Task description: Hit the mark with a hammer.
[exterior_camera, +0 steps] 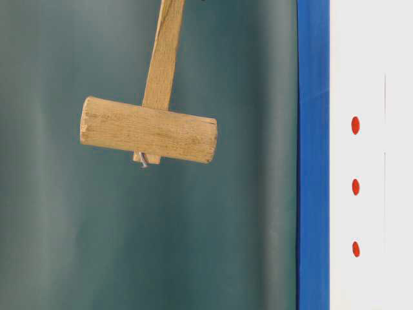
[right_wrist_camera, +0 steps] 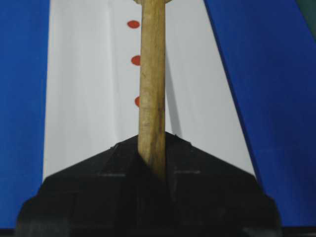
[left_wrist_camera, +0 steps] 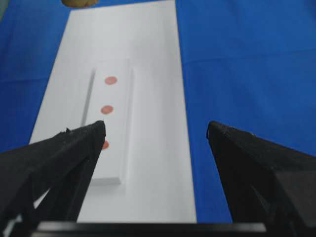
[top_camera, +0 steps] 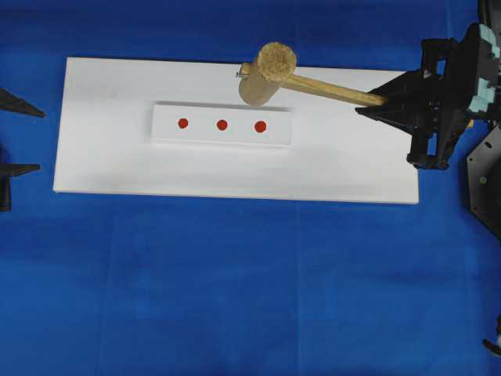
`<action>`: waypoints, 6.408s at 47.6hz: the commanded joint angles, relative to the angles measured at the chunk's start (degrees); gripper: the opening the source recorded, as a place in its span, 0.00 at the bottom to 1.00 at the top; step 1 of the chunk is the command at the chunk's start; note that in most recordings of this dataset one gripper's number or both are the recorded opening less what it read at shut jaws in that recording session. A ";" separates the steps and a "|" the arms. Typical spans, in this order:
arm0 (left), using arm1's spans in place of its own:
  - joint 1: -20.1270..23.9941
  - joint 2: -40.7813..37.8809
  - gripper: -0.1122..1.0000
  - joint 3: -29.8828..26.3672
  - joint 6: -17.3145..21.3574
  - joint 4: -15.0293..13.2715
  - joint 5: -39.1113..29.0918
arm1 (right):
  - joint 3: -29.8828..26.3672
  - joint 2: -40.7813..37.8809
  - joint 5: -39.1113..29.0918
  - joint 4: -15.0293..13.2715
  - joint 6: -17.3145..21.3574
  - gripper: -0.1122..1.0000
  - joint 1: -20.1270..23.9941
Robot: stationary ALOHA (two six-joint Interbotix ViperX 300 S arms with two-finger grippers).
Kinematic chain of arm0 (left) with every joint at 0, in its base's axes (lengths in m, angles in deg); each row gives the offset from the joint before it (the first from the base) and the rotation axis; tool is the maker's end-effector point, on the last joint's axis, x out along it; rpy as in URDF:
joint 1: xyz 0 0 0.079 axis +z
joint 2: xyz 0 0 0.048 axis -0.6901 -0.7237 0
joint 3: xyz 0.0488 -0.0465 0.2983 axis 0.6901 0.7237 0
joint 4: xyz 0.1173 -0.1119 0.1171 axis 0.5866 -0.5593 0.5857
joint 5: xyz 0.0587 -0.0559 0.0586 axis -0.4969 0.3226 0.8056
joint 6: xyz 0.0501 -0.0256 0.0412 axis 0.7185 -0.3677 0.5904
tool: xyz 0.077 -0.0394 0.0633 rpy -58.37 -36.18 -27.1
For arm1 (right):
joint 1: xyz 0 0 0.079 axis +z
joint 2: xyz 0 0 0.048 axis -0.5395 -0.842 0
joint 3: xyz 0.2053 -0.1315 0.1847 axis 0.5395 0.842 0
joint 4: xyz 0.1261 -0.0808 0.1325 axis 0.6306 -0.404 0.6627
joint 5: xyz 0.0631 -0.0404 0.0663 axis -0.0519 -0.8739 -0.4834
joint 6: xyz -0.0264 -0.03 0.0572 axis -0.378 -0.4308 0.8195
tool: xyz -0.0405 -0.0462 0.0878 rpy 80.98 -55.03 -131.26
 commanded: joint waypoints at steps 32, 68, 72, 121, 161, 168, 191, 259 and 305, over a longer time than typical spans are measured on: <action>0.00 -0.88 0.84 -0.62 0.00 -0.09 0.88 | 1.23 -18.81 0.62 2.20 0.88 0.10 0.62; 0.18 -0.88 0.84 -0.53 -0.09 0.00 1.76 | -3.60 -5.63 -0.26 -0.62 0.70 0.10 1.41; 0.26 -0.97 0.84 -0.53 -0.09 0.00 1.93 | -5.45 -8.26 0.35 -0.62 0.62 0.10 2.55; 1.58 -10.81 0.86 2.46 -0.18 -0.09 20.65 | -21.71 -27.16 0.97 -0.70 -0.70 0.10 6.68; 3.87 -49.83 0.94 -14.15 -2.64 -0.09 38.50 | -21.62 -27.07 0.79 -0.70 -1.05 0.10 6.86; 5.10 -51.77 0.94 -15.64 -4.31 -0.09 37.27 | -21.62 -27.07 0.79 -0.70 -1.05 0.10 6.86; 5.54 -52.56 0.65 -16.26 -7.21 -0.09 35.77 | -21.62 -27.07 0.79 -0.97 -1.23 0.10 6.94; 5.27 -52.47 0.55 -17.49 -10.99 -0.18 32.52 | -21.01 -24.35 2.46 -0.88 -0.35 0.91 7.29; 7.47 -49.31 0.55 -17.58 -76.11 -0.09 25.49 | -21.36 -25.22 2.64 -0.97 -0.62 0.91 7.56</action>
